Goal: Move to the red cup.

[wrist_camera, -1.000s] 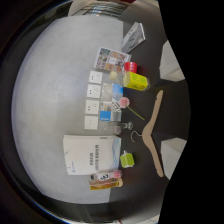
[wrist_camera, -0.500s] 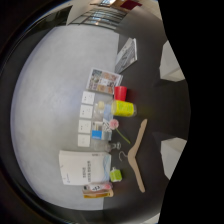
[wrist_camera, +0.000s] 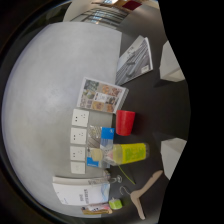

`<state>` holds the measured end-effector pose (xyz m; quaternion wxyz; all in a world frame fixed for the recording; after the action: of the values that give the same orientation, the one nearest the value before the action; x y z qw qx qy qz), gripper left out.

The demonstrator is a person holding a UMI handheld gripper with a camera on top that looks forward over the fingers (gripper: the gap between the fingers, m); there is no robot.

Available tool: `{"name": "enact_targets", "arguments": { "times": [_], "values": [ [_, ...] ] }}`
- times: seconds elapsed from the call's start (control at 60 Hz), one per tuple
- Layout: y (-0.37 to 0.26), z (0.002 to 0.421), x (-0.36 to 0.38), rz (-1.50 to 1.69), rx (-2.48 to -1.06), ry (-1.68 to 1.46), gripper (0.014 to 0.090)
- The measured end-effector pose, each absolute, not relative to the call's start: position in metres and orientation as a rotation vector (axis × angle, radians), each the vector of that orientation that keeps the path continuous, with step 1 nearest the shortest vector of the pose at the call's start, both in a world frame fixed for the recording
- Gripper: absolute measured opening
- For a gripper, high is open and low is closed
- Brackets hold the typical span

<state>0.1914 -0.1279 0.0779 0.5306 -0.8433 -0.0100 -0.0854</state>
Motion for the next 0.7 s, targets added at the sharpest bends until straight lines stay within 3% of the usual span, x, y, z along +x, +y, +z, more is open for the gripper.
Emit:
{"name": "enact_targets", "arguments": {
  "times": [0.317,0.7],
  "values": [
    [-0.030,0.049,0.191,-0.098,-2.061,-0.064,0.0852],
    [-0.003,0.031,0.188,-0.067,-2.094,-0.069,0.0849]
  ]
}}
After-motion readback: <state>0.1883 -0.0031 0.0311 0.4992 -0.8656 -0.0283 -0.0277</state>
